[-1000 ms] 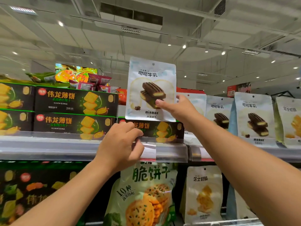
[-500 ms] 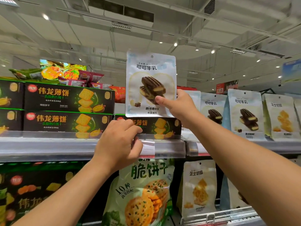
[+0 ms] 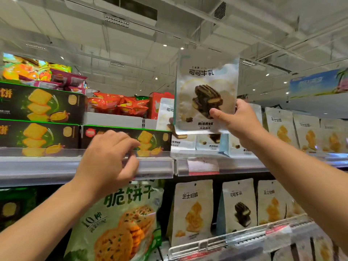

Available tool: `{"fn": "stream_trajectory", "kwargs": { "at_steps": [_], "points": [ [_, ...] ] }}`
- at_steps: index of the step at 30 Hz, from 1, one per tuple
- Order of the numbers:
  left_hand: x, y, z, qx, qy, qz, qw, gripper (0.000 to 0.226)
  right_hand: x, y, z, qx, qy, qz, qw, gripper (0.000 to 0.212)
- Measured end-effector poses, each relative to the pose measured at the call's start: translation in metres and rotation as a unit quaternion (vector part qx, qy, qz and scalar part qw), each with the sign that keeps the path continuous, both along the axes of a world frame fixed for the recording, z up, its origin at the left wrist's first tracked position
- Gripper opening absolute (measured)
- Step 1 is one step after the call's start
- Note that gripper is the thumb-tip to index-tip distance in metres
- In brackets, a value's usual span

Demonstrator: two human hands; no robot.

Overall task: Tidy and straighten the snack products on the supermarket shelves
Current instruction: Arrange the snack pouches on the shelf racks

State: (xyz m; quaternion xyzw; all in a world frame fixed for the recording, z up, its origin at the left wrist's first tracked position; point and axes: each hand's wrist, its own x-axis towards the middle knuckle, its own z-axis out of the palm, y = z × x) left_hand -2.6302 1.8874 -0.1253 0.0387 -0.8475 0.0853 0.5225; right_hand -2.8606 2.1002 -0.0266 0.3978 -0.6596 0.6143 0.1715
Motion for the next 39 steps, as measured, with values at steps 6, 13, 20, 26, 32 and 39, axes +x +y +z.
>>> {"fn": "stream_trajectory", "kwargs": {
  "at_steps": [6, 13, 20, 26, 32, 39],
  "points": [
    [-0.072, 0.057, -0.007, -0.054, -0.024, 0.034, 0.998, 0.038, -0.045, -0.007, -0.026, 0.044, 0.005, 0.009, 0.999, 0.053],
    [-0.113, 0.076, -0.016, -0.063, -0.046, 0.127, 0.989, 0.040, -0.078, -0.021, -0.043, 0.138, 0.032, 0.049, 0.989, 0.063],
    [-0.112, 0.080, -0.017, -0.058, -0.033, 0.137, 0.988, 0.039, -0.071, -0.021, -0.045, 0.202, 0.082, 0.061, 0.974, 0.050],
    [-0.112, 0.081, -0.018, -0.062, -0.032, 0.140, 0.988, 0.035, -0.065, -0.014, -0.047, 0.166, 0.078, 0.001, 0.983, 0.070],
    [-0.111, 0.080, -0.018, -0.073, -0.030, 0.139, 0.987, 0.033, -0.064, -0.014, -0.055, 0.166, 0.121, -0.044, 0.978, 0.051],
    [-0.111, 0.077, -0.018, -0.079, -0.016, 0.129, 0.988, 0.031, -0.064, -0.017, -0.059, 0.167, 0.122, -0.066, 0.976, 0.055]
  ]
}}
